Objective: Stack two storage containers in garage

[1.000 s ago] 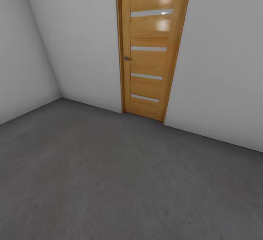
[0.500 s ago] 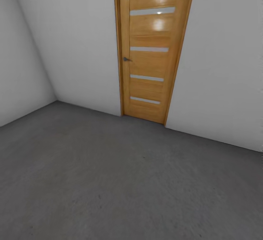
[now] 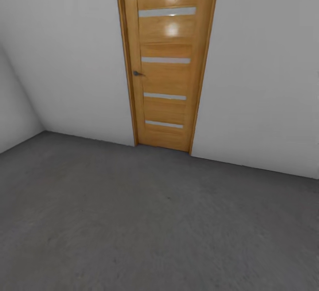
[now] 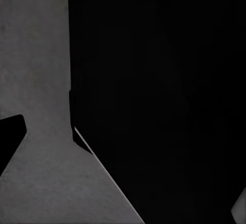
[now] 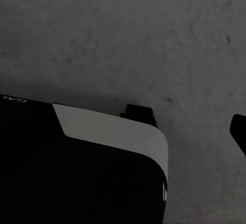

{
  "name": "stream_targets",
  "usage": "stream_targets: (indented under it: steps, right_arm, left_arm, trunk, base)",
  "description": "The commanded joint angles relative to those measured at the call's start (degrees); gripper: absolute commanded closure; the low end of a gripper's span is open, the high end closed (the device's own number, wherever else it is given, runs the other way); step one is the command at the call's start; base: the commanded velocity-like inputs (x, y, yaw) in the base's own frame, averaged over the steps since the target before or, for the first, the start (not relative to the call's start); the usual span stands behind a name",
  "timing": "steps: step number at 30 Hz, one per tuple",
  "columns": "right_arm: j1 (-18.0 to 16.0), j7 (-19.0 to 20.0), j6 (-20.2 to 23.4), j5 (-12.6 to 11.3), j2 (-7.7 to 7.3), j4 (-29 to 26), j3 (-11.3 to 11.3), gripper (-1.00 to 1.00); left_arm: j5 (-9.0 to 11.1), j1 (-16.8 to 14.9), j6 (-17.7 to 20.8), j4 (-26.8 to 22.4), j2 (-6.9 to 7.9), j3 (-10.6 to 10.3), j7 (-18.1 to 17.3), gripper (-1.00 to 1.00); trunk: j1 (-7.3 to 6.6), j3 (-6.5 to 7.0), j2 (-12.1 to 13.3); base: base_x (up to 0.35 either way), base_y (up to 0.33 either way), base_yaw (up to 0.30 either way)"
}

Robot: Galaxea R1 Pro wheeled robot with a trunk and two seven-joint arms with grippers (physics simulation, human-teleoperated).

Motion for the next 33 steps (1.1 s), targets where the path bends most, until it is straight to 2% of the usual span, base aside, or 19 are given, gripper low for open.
stream_targets:
  steps: [1,13,33]
  right_arm:
    - [-0.03,-0.01,-0.15,0.24,-0.01,0.04,0.07,-1.00]
    - [-0.03,-0.01,-0.15,0.24,-0.01,0.04,0.06,-1.00]
    - [-0.03,-0.01,-0.15,0.24,0.08,0.04,0.07,-1.00]
  left_arm:
    - [0.24,0.04,-0.05,-0.09,-0.01,0.17,-0.08,-1.00]
    - [0.24,0.04,-0.05,-0.08,-0.01,0.17,-0.08,-1.00]
    - [0.24,0.04,-0.05,-0.08,0.02,0.17,-0.08,-1.00]
  trunk:
    - [0.03,-0.04,-0.02]
    - [0.03,-0.04,-0.02]
    - [0.03,-0.04,-0.02]
  base:
    - [0.274,0.236,-0.259]
    - [0.274,0.198,-0.232]
    - [0.312,0.095,-0.009]
